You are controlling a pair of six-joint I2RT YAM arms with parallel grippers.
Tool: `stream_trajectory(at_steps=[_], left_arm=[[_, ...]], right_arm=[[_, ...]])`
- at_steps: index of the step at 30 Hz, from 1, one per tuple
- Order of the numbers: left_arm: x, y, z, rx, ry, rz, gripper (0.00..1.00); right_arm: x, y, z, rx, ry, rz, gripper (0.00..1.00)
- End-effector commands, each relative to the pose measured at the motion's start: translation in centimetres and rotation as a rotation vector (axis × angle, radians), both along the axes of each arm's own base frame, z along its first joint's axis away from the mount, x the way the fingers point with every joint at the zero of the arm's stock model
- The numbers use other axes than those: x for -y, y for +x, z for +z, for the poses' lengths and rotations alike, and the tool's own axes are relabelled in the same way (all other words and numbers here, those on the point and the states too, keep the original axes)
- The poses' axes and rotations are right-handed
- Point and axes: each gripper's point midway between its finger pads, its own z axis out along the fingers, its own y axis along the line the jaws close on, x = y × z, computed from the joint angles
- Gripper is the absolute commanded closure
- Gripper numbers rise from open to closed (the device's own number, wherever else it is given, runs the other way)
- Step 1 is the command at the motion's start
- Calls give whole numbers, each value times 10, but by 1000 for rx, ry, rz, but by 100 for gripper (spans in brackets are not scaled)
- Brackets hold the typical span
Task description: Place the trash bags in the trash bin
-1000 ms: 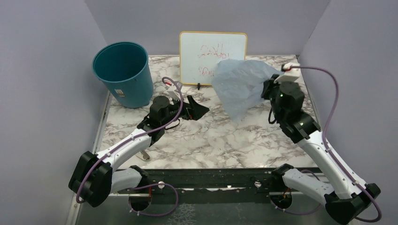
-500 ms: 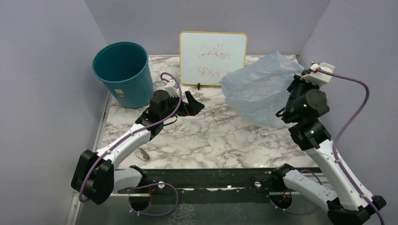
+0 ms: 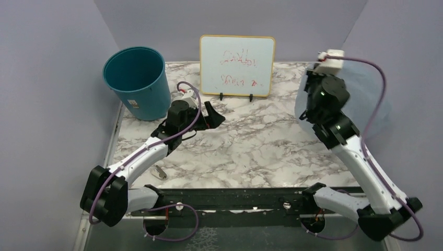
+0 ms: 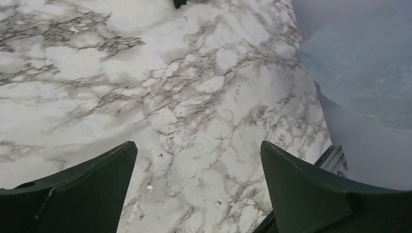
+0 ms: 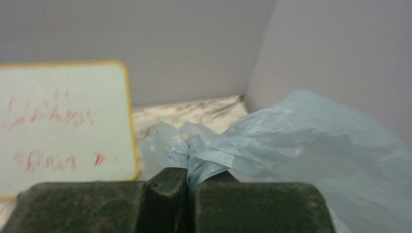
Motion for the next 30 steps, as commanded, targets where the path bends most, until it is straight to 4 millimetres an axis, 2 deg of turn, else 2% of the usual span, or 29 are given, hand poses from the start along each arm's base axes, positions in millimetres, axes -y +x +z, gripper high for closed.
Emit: stream_trajectory(at_steps=[1, 4, 7, 10, 15, 19, 21, 26, 30], left_arm=[[-24, 24, 15, -13, 84, 146, 1], [-29, 39, 41, 47, 156, 162, 1], [-32, 57, 74, 135, 249, 139, 1], [-51, 83, 93, 125, 330, 208, 1], [-94, 124, 125, 132, 292, 303, 1], [-110, 143, 152, 186, 289, 290, 1], [-123, 150, 156, 193, 319, 306, 1], [-162, 157, 150, 161, 389, 431, 1], [-178, 158, 147, 172, 449, 452, 1]], right_arm=[[-85, 32, -120, -453, 85, 338, 99], [-99, 41, -134, -494, 96, 378, 99], [-98, 45, -137, -493, 95, 357, 99], [-89, 45, -137, -469, 97, 312, 99], [-88, 36, -138, -446, 116, 329, 98], [-90, 32, -138, -452, 130, 349, 97], [-90, 31, -139, -450, 133, 352, 97], [-97, 33, -137, -447, 139, 382, 97], [-102, 36, -136, -446, 143, 406, 97]])
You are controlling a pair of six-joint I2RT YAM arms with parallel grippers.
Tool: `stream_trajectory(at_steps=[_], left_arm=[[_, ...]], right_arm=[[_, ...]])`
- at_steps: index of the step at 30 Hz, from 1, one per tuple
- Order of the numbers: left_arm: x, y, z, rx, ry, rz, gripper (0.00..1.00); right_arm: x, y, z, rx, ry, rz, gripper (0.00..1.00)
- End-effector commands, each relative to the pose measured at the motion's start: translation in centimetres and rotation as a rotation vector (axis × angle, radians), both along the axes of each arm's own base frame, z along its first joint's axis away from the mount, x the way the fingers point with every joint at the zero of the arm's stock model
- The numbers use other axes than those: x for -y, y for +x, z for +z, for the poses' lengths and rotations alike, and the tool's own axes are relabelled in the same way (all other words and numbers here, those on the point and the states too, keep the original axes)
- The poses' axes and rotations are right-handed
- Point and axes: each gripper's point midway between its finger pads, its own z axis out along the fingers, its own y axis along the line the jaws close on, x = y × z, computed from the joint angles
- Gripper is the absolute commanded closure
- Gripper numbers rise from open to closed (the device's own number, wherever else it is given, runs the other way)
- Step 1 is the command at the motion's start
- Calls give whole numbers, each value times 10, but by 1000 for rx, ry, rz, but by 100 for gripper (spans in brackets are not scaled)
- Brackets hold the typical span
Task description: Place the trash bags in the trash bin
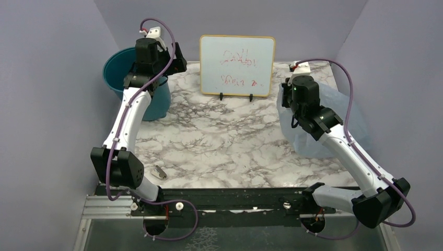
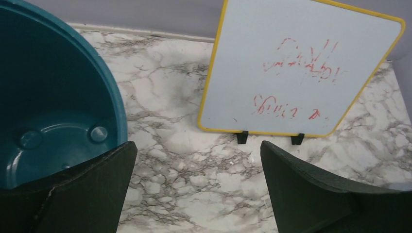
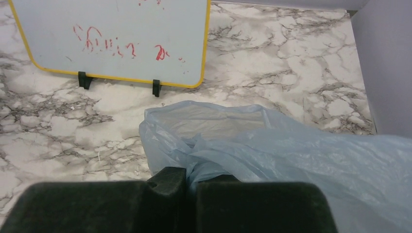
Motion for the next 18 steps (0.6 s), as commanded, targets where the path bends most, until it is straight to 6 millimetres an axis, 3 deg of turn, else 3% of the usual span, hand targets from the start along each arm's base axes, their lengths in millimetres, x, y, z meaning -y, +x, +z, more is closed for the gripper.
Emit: stream_trajectory(at_steps=[1, 11, 13, 15, 17, 18], left_arm=[[-27, -2, 1, -2, 101, 62, 1], [-61, 0, -24, -88, 215, 167, 9], [-63, -3, -31, -113, 244, 148, 21], [-69, -7, -43, -147, 273, 143, 25], [-69, -10, -51, -170, 262, 121, 47], [-69, -11, -53, -176, 252, 110, 51]], right_arm=[[-11, 4, 8, 22, 44, 42, 97], [-16, 2, 1, 3, 51, 61, 97], [-15, 1, 1, 4, 49, 59, 97], [-13, 1, 1, 5, 47, 55, 96], [-13, 0, 0, 6, 52, 53, 96], [-14, -1, -2, 2, 55, 55, 96]])
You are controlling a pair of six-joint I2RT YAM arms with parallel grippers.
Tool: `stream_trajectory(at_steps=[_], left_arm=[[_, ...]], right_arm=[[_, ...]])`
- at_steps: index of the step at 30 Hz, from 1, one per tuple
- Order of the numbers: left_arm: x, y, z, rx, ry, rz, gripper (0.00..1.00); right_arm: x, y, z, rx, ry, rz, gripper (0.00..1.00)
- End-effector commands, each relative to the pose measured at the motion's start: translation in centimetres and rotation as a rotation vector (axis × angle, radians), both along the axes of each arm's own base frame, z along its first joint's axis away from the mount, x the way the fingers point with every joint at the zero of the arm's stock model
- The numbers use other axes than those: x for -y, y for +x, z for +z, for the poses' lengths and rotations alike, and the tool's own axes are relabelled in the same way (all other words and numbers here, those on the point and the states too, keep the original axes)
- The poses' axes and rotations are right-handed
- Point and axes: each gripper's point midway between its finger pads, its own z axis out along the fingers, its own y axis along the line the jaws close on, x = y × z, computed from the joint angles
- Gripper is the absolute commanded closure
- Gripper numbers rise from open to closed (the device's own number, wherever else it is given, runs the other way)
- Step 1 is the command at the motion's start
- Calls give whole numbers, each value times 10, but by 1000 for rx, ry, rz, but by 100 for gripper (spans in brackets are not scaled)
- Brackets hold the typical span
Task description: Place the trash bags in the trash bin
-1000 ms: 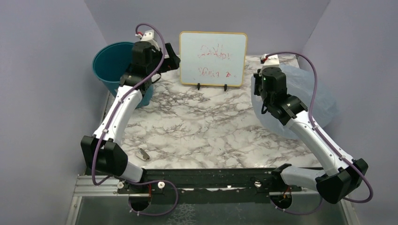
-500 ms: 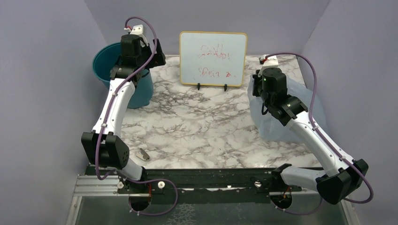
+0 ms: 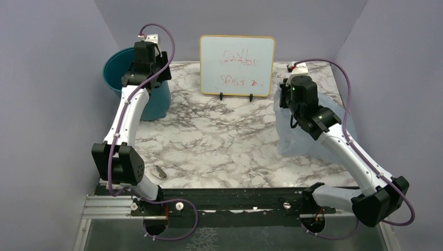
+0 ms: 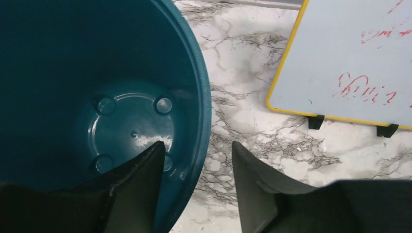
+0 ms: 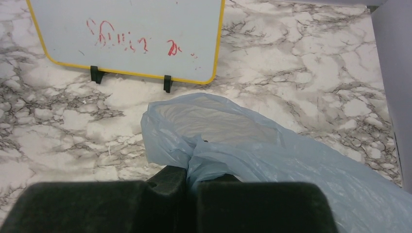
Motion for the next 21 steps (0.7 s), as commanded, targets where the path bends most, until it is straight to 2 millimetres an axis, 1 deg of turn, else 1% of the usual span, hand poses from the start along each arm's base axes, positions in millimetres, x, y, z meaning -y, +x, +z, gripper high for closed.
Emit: stream_trajectory(at_steps=[1, 4, 8, 10, 12, 15, 16, 17, 21], left_arm=[[-12, -8, -11, -44, 18, -11, 52], [-8, -9, -9, -40, 3, -32, 55], [-7, -11, -11, -47, 2, -41, 74], [-1, -14, -11, -48, -13, -70, 82], [5, -18, -10, -43, -20, -115, 88], [15, -25, -7, -37, -37, -178, 92], [19, -27, -7, -35, -45, -198, 95], [22, -29, -5, -34, -57, -216, 100], [43, -38, 7, -12, -129, -309, 100]], right_arm=[[-4, -2, 3, 18, 37, 13, 96], [-5, -3, 0, 8, 39, 18, 96], [-3, -5, 0, 8, 37, 15, 96], [-2, -6, 0, 6, 37, 14, 96], [-2, -8, 1, 4, 42, 10, 96], [-1, -9, 0, 2, 52, 8, 97], [-1, -10, -1, 2, 55, 5, 97], [-1, -11, -1, 0, 57, 2, 97], [3, -15, -3, -2, 62, -10, 97]])
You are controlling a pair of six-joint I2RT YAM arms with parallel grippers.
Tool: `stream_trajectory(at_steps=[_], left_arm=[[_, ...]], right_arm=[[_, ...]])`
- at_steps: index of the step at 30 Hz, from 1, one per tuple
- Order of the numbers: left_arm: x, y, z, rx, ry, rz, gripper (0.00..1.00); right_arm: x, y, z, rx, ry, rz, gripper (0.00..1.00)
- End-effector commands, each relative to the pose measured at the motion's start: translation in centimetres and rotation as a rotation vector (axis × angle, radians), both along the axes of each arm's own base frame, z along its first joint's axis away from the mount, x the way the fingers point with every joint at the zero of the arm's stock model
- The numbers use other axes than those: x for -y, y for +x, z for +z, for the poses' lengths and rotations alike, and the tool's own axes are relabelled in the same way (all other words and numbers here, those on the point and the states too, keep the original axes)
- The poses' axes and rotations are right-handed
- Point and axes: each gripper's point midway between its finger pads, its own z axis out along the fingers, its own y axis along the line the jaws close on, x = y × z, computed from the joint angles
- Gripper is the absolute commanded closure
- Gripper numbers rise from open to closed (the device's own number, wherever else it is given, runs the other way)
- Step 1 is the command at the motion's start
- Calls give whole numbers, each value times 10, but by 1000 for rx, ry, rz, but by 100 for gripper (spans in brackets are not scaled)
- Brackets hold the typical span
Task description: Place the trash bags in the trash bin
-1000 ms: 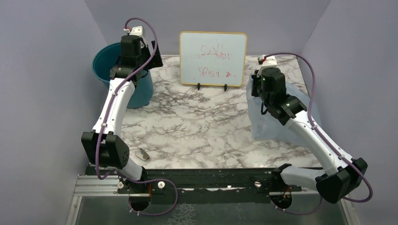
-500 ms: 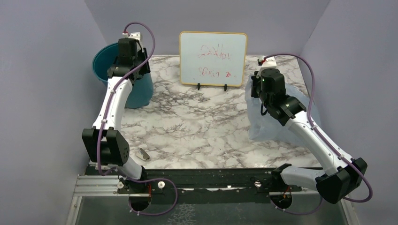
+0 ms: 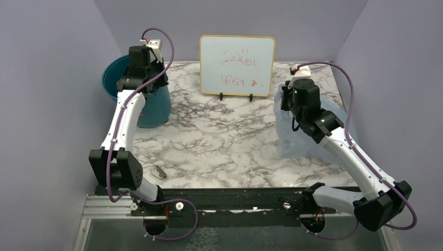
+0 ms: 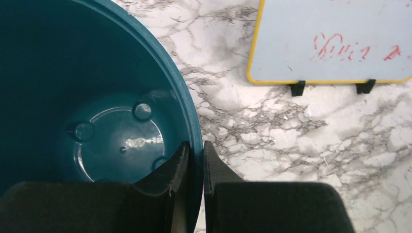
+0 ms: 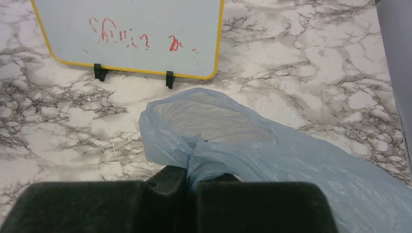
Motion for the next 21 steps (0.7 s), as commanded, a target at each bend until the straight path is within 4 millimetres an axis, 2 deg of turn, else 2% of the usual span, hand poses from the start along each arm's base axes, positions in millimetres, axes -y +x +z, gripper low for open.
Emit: stream_trajectory(at_steps=[1, 9, 15, 21], left_arm=[[38, -20, 19, 18, -128, -171, 100], [67, -34, 24, 7, -206, -272, 100], [96, -47, 20, -4, -188, -340, 100], [111, -61, 19, -11, -163, -377, 100]], right_arm=[[3, -8, 0, 4, 27, -8, 97], [8, -16, -3, -2, 34, -22, 97], [11, -19, 0, 4, 41, -30, 97], [11, -22, -2, 0, 51, -30, 97]])
